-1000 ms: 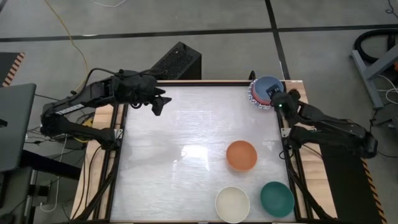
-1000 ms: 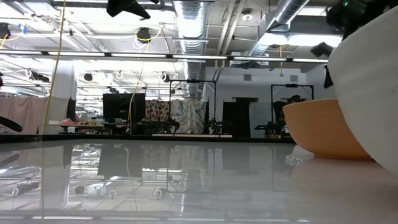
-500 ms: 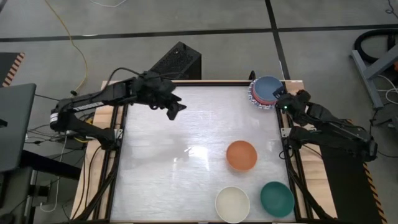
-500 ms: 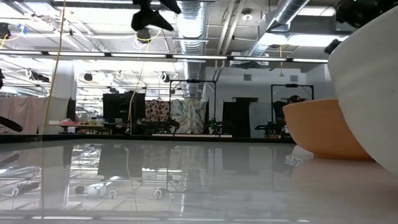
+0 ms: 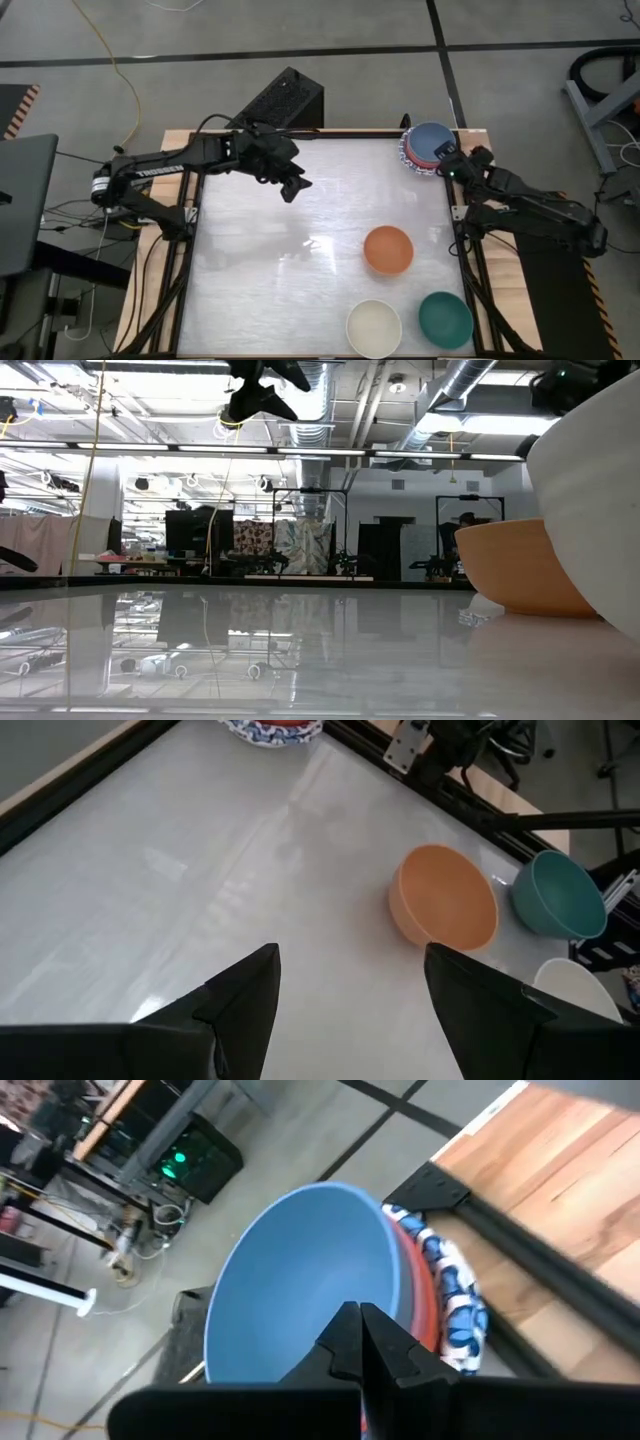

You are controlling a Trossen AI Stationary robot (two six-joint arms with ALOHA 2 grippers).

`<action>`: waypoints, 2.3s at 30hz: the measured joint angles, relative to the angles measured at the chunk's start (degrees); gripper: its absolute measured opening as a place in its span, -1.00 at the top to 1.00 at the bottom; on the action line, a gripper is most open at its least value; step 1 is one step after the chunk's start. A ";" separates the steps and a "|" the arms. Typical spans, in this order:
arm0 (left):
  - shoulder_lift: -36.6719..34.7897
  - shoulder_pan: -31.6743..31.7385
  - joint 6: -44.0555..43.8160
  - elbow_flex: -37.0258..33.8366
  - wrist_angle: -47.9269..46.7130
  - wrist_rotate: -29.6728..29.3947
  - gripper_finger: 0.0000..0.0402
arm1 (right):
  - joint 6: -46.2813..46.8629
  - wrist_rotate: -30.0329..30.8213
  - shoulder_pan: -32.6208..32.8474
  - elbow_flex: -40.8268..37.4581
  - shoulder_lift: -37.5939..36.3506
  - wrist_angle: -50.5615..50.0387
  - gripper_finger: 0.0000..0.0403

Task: Nest bowls inside each other
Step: Stack the blue bowl on top of the pink bowl, then stack the brown bowl on top of the blue bowl

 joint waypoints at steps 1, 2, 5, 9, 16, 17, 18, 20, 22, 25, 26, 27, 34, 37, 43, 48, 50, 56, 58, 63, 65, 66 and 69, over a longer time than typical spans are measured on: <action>0.00 0.00 0.00 0.00 0.16 0.02 -0.18 | -0.05 -0.03 0.00 -0.93 -0.17 1.59 0.95; -0.02 -0.02 0.00 0.00 0.30 0.01 -0.18 | -0.09 -0.06 0.00 -1.96 -0.29 3.49 0.95; -0.02 0.00 -0.20 0.00 0.13 0.02 -0.18 | -1.48 -0.22 0.00 -4.68 -0.32 9.09 0.95; -0.02 0.00 -0.68 0.00 0.16 0.02 -0.18 | -0.74 -0.32 0.00 -7.07 -0.21 12.01 0.95; -0.04 0.00 -0.68 0.00 0.14 0.00 -0.18 | -1.22 -2.13 -0.71 -7.84 -0.21 12.29 0.96; -0.04 0.00 -0.68 0.00 0.16 0.00 -0.18 | -1.44 -2.77 -1.04 -7.84 -0.21 12.19 0.96; -0.04 0.00 -0.68 0.00 0.18 0.00 -0.18 | -1.51 -3.27 -1.30 -7.84 -0.23 12.21 0.96; -0.03 0.00 -0.65 0.00 0.20 0.00 -0.18 | -1.50 -3.83 -1.66 -7.84 -0.23 12.22 0.96; -0.04 0.00 -0.27 0.00 0.53 0.01 -0.18 | -1.50 -4.36 -1.62 -7.84 -0.28 12.85 0.95; -0.04 0.00 1.10 0.00 1.49 -0.04 -0.18 | -2.48 -4.51 -0.49 -7.84 -1.10 16.37 0.95; 0.06 0.00 1.29 0.00 1.90 -0.04 -0.18 | -3.67 -4.32 0.04 -7.84 -1.60 18.23 0.95; 0.31 -0.02 1.33 0.00 2.58 -0.01 -0.18 | -5.03 -3.90 0.58 -7.83 -2.21 20.12 0.95; 4.97 -0.50 4.04 0.00 7.31 2.73 -0.18 | -16.58 -3.31 3.35 -3.45 -6.07 22.60 0.95; 8.56 -0.96 4.71 0.02 10.60 4.61 -0.18 | -21.90 -3.45 5.30 -0.53 -7.80 21.63 0.95; 16.32 -2.70 5.91 0.00 15.21 7.48 -0.18 | -29.54 -5.59 9.64 4.84 -9.71 16.44 0.95; 21.11 -4.28 7.05 0.00 17.22 7.47 -0.18 | -29.69 -6.49 13.00 6.21 -9.79 11.61 0.95; 22.06 -4.45 6.03 0.00 18.35 7.15 -0.18 | -28.86 -6.54 14.39 6.21 -9.63 11.03 0.95; 22.64 -6.16 6.31 0.07 19.58 2.92 -0.18 | -26.72 -6.06 16.65 6.21 -9.63 9.61 0.94; 22.65 -6.73 6.43 0.21 19.28 1.75 -0.18 | -26.71 -6.06 16.97 6.21 -9.63 9.64 0.94; 22.62 -8.05 6.58 2.48 18.81 -2.65 -0.18 | -26.67 -6.08 17.38 6.21 -9.63 9.68 0.94; 22.63 -8.23 6.68 3.66 17.02 -4.67 -0.18 | -26.65 -6.10 17.38 6.21 -9.62 9.78 0.94; 22.64 -8.26 6.63 4.42 16.15 -5.20 -0.18 | -26.60 -6.10 17.38 6.21 -9.63 9.81 0.94; 23.86 -8.22 6.43 7.54 15.37 -5.97 -0.18 | -26.54 -6.13 17.38 6.21 -9.63 9.81 0.94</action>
